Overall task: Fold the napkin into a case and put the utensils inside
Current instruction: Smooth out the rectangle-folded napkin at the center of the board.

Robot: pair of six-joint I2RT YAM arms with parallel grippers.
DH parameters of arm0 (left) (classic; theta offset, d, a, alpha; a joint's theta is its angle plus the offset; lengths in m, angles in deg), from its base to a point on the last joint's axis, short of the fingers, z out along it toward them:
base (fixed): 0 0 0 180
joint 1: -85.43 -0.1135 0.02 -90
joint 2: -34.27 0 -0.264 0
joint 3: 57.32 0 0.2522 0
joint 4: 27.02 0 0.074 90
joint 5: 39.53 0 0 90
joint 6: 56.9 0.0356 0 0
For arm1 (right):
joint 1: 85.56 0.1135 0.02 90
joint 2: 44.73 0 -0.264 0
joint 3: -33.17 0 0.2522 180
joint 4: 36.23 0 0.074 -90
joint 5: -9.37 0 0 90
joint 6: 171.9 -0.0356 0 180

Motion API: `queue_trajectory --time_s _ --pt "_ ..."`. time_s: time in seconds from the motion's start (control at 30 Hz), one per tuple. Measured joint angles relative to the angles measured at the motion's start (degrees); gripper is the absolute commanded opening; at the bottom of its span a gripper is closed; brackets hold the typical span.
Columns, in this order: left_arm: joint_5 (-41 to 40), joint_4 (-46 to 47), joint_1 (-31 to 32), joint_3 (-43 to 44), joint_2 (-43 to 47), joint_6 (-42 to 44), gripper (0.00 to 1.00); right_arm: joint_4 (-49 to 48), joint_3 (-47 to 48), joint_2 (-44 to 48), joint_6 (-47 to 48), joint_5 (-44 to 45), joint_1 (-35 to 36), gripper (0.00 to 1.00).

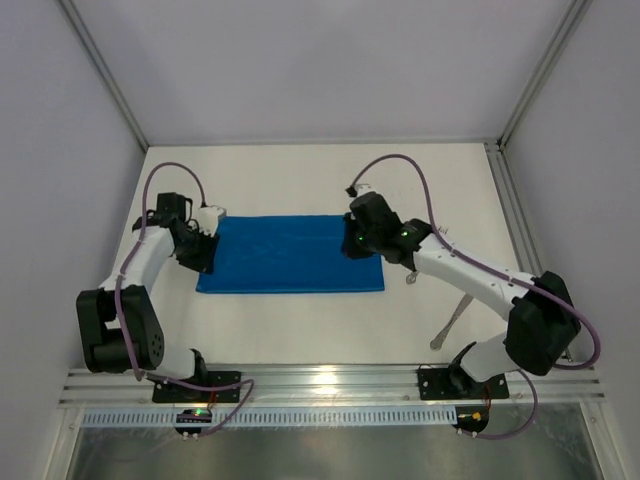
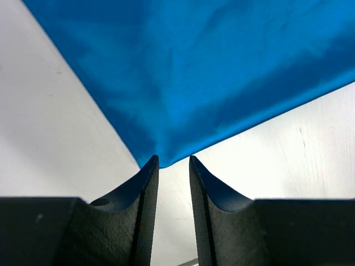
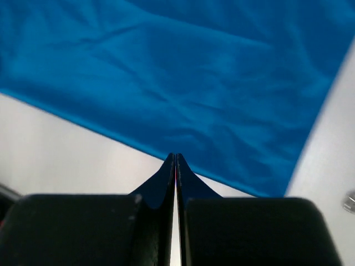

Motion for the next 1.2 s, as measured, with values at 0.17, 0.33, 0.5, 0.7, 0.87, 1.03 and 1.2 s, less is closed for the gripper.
queue_trajectory --time_s 0.17,0.33,0.5,0.7,0.87,1.03,1.2 --pt "-0.26 -0.02 -0.87 0.94 1.77 0.2 0.27 -7.87 9.68 -13.05 -1.01 -6.21 9.49 0.04" --pt "-1.92 0.96 -1.75 -1.68 -1.86 0.22 0.26 -12.98 18.43 -28.2 -2.4 -13.7 14.12 0.04" --pt "-2.56 3.34 -1.75 -3.45 -6.49 0.02 0.25 -16.33 22.21 -36.61 -3.96 -17.84 15.04 0.04" --pt "-3.1 4.09 -1.81 -3.37 -8.15 -0.04 0.23 -17.49 19.78 -38.91 -5.92 -18.34 13.99 0.04" --pt "-3.34 4.24 -1.81 -3.39 -8.17 0.09 0.2 -20.52 14.19 -36.79 -8.22 -18.73 12.63 0.04" --pt "-3.67 4.48 -1.81 -3.48 -8.17 0.26 0.2 -21.38 5.53 -30.53 -9.66 -18.1 10.38 0.04" --pt "-3.72 4.83 -1.81 -3.8 -7.93 0.33 0.19 -21.2 -4.07 -22.84 -11.13 -16.15 5.97 0.04"
